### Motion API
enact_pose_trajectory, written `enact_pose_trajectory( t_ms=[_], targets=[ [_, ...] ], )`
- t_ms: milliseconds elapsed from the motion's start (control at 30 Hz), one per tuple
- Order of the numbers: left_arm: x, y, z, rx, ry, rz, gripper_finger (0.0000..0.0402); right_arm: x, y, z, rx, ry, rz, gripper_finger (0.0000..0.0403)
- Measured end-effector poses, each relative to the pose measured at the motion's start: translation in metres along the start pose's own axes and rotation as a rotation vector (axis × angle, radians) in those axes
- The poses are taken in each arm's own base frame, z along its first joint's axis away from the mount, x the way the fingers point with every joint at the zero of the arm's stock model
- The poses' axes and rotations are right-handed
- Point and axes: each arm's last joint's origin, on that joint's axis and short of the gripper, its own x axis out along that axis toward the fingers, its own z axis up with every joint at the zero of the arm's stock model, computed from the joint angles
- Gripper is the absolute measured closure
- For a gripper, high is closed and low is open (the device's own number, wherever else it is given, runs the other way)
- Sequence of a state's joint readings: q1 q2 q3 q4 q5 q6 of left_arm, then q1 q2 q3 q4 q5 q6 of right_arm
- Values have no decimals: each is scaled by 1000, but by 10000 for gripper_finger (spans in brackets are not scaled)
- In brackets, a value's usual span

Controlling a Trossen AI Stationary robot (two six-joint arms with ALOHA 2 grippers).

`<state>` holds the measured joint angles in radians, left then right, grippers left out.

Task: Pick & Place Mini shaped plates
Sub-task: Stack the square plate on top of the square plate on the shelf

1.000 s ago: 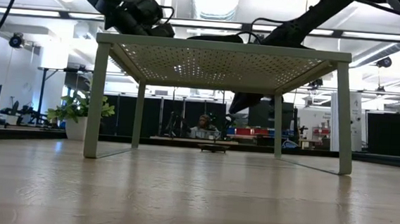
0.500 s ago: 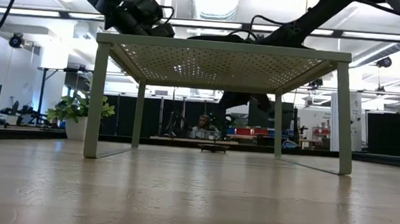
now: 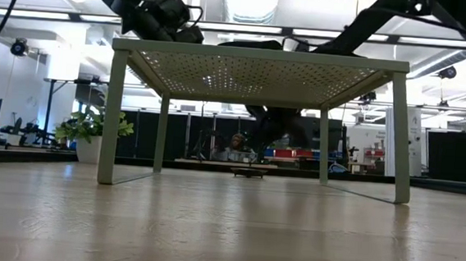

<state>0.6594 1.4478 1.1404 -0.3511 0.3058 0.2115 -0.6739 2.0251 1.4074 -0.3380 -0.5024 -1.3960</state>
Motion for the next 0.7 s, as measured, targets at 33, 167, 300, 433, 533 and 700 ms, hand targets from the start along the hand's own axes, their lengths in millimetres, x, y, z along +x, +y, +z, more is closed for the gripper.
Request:
enact_pose_trajectory(
  t_ms=[33, 167, 300, 433, 533, 700],
  targets=[
    [0, 0, 0, 0, 0, 0, 331, 2, 0, -1, 3, -1, 5, 394],
    [-2, -1, 1, 2, -6, 1, 331, 7, -1, -2, 9, -29, 16, 394],
    [-5, -1, 2, 5, -16, 3, 331, 16, 4, -4, 22, -41, 52, 394],
    [-8, -2, 3, 8, -24, 5, 331, 31, 13, -12, 40, -39, 95, 394],
    [-9, -2, 4, 10, -28, 6, 331, 34, 14, -14, 45, -37, 104, 394],
    [-10, -3, 4, 11, -27, 5, 331, 31, 11, -12, 45, -34, 98, 394]
  ],
)
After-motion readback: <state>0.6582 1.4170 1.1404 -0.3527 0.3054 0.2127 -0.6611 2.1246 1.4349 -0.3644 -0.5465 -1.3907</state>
